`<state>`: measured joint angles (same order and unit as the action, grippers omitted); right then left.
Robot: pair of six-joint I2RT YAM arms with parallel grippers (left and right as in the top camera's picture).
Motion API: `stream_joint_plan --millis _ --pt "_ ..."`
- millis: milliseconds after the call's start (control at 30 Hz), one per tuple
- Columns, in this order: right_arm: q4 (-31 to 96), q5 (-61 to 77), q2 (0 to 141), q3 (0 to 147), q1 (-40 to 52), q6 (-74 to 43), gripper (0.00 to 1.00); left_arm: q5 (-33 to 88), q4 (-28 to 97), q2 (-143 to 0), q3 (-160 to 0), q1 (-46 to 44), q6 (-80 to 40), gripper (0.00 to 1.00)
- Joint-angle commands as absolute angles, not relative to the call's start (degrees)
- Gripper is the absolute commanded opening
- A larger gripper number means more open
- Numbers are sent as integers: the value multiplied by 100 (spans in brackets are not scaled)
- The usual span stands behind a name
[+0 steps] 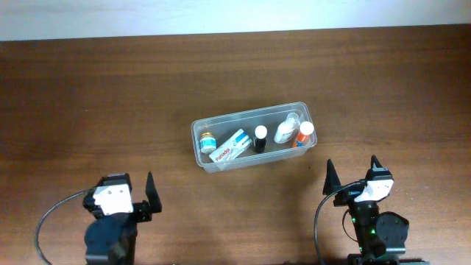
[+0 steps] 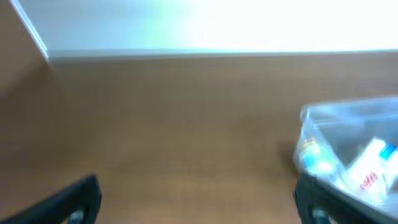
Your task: Pack container
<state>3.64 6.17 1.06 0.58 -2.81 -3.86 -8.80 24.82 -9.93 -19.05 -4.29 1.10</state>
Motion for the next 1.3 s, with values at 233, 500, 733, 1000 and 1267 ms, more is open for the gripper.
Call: stream_joint_plan --millis 233,500,733,1000,1267 --pt "401 690 73 38 -303 -346 98 -679 405 -198 -58 -395 1125 99" --pt "403 692 73 38 -303 -346 98 -687 405 -167 -58 -390 1127 99" --pt "403 690 73 38 -303 -346 98 -685 388 -27 -54 -399 1127 99" --pt "403 690 73 38 -303 -346 98 -687 390 -30 -54 -399 1127 99" --pt "401 690 73 38 -303 -346 98 -687 390 -30 -54 -399 1127 99"
